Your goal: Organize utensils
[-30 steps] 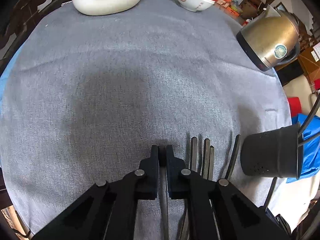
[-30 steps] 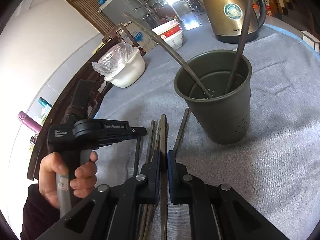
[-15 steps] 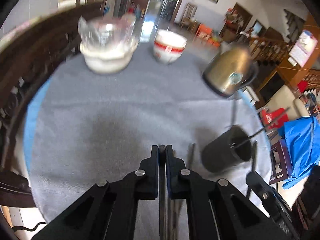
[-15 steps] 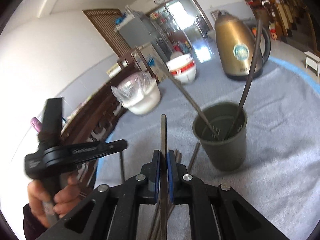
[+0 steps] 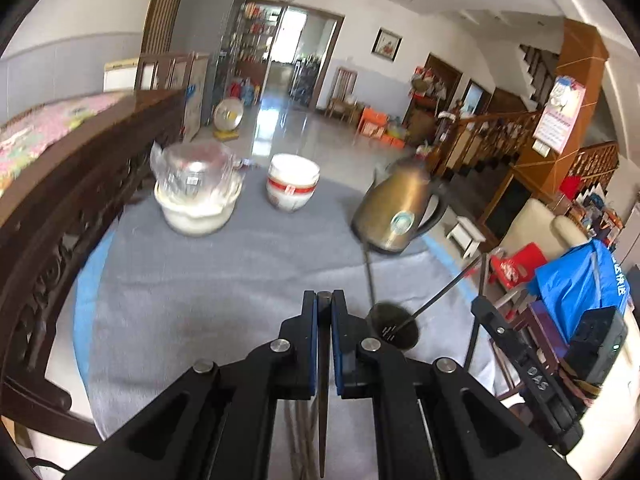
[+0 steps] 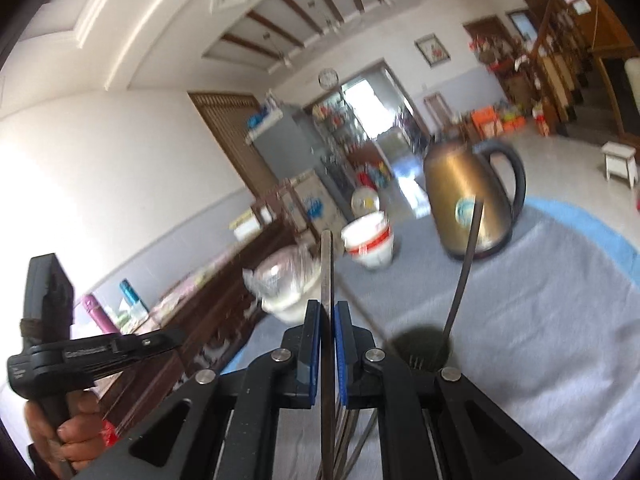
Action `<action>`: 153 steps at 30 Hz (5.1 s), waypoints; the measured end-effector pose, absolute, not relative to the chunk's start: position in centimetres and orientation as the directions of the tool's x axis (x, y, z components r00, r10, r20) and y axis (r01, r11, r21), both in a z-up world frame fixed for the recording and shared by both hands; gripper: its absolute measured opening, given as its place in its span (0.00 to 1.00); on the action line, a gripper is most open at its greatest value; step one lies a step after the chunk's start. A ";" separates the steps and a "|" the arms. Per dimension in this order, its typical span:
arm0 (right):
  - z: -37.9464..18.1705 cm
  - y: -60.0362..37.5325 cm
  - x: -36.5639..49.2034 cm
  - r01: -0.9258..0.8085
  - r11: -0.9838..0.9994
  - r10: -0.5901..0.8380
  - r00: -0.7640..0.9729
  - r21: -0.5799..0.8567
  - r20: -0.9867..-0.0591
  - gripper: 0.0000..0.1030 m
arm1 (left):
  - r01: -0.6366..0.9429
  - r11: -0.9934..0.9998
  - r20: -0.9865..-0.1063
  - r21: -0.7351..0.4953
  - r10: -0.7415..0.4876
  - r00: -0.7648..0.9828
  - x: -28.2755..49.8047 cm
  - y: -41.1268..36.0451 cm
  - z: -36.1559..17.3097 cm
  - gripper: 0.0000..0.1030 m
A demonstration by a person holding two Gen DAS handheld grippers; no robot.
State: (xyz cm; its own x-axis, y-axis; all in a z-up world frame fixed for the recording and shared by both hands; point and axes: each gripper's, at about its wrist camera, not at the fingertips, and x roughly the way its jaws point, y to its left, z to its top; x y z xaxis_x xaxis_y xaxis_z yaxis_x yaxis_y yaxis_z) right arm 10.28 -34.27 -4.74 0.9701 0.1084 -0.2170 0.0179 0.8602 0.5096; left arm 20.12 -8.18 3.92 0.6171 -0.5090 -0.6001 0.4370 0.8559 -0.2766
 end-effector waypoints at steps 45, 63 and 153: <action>-6.9 -36.2 13.4 0.265 0.883 -0.269 0.962 0.389 -0.044 0.11 | 0.461 0.860 -0.392 -0.218 -0.510 0.766 21.4 -17.0 1.4 0.21; -6.9 -35.6 5.6 0.238 0.848 -0.191 0.971 0.473 -0.145 0.69 | 0.310 0.946 -0.503 -0.095 -0.314 0.805 16.1 -11.5 -1.1 0.68; -4.4 -27.6 0.7 0.198 0.913 -0.020 0.895 0.357 -0.446 0.69 | 0.312 0.906 -0.528 0.287 -0.123 0.840 0.8 -7.8 0.8 0.87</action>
State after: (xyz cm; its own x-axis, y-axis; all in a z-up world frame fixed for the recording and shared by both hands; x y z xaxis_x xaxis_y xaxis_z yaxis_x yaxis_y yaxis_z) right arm 0.73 -27.65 -4.43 0.8950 -0.0196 -0.4457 0.1977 0.9130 0.3569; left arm 0.81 -7.81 0.84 0.8403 -0.1226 -0.5280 0.3124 0.9056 0.2868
